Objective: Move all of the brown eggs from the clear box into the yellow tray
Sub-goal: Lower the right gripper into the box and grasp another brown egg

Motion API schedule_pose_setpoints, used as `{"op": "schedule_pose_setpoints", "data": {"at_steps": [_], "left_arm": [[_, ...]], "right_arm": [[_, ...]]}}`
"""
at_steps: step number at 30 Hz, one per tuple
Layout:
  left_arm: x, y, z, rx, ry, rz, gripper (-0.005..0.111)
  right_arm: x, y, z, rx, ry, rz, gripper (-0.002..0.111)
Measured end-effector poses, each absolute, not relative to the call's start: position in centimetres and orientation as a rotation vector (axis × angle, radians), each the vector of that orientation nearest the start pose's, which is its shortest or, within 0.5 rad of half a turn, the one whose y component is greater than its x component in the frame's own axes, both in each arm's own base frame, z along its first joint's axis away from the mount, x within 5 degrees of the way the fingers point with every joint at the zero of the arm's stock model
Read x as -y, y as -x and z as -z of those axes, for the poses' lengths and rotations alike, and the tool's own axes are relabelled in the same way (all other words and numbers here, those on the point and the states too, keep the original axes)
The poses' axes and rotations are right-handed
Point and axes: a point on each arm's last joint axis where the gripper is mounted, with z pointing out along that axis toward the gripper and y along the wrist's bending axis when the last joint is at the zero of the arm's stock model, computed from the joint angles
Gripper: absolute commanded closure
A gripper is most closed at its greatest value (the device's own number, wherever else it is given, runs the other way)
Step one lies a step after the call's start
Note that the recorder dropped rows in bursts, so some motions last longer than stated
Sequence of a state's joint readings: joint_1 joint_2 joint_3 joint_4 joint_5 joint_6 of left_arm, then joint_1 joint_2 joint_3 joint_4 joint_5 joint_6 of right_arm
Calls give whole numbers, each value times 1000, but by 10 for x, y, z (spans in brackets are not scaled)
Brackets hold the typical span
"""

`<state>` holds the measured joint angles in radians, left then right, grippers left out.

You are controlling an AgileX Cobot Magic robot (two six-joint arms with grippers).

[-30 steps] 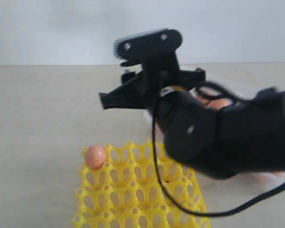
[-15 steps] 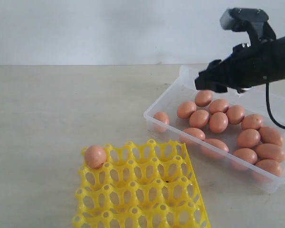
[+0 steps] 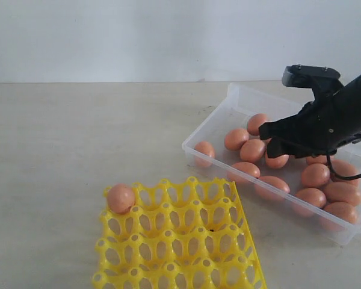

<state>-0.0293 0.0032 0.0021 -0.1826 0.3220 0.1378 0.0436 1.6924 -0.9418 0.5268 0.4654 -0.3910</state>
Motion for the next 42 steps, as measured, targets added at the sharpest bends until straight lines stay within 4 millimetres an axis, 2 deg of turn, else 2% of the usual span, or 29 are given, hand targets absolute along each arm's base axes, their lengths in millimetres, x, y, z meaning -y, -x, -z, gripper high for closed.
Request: {"op": "schedule_pose_setpoints", "data": {"at_steps": [6,21,30,38,42], "left_arm": [[7,-54,-184,-1806,-35,98,103],[7,-54,-184,-1806,-35,98,103],[7,-54,-184,-1806,-35,98,103],[7,-54,-184,-1806,-35,98,103],[7,-54,-184,-1806,-35,98,103]], "right_arm": [[-33,-334,-159,-2670,-100,-333,54],[-28,-357,-133,-2597,-288,-304,54],[-24,-364,-134,-2516,-350,-268,54],[-24,-363,-133,-2523,-354,-275,54],[-26,-361,-132,-2550,-301,-275,54]]}}
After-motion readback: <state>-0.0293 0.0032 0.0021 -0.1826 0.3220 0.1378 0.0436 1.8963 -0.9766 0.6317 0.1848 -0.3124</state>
